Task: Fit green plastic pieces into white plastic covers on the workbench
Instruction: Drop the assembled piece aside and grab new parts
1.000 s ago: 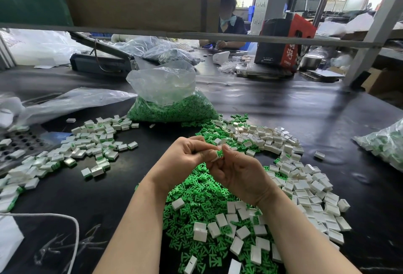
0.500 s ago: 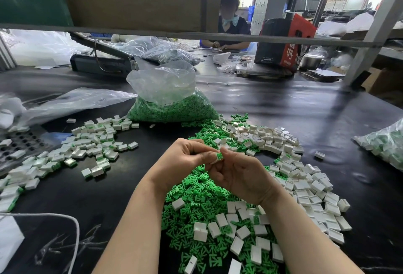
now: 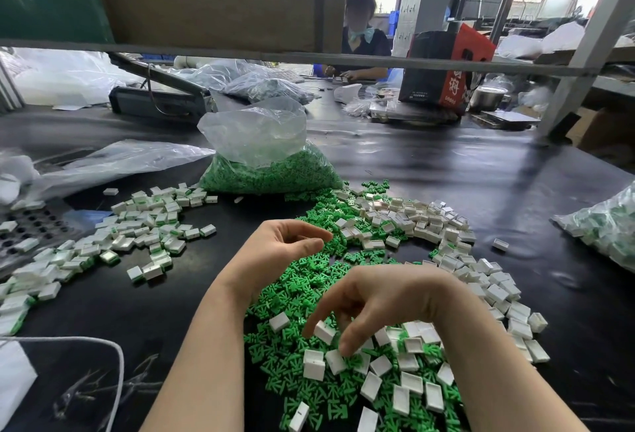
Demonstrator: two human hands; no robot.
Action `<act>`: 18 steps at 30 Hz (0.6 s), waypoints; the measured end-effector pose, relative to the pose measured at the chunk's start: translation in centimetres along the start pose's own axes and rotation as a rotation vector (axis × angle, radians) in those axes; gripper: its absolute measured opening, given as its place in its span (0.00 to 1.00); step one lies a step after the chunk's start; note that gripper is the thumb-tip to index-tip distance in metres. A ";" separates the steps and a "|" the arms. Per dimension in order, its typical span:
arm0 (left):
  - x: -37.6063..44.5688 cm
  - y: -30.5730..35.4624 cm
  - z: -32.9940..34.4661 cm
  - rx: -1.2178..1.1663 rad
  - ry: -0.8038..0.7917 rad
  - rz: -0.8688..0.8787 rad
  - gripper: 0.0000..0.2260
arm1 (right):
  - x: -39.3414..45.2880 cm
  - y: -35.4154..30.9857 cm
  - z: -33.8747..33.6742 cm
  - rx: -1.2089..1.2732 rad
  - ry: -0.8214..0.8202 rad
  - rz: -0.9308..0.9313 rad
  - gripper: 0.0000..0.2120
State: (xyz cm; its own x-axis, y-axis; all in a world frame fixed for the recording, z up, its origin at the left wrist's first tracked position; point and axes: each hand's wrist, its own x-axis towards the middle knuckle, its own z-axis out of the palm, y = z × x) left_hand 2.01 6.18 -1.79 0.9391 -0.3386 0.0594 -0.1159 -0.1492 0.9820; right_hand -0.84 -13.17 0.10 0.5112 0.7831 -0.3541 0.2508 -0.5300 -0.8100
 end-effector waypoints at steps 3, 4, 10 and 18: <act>0.0 0.0 0.0 0.022 0.012 0.000 0.08 | -0.3 -0.1 -0.1 -0.047 0.082 0.042 0.20; 0.0 -0.1 0.0 0.028 0.016 0.002 0.08 | -0.5 -0.1 -0.1 -0.031 0.145 0.040 0.18; 0.2 -0.3 0.0 0.052 0.043 -0.003 0.07 | -0.5 2.2 -0.8 -0.214 0.883 0.355 0.08; 0.5 -0.9 0.3 0.176 0.063 -0.026 0.07 | -0.7 4.2 -1.2 -0.426 0.801 1.046 0.22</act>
State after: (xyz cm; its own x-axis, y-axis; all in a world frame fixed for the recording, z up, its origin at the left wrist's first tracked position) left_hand 2.54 5.87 -2.68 0.9603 -0.2745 0.0506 -0.1406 -0.3194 0.9371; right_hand 0.80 -16.34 -2.46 0.9071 -0.3574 -0.2224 -0.3827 -0.9202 -0.0820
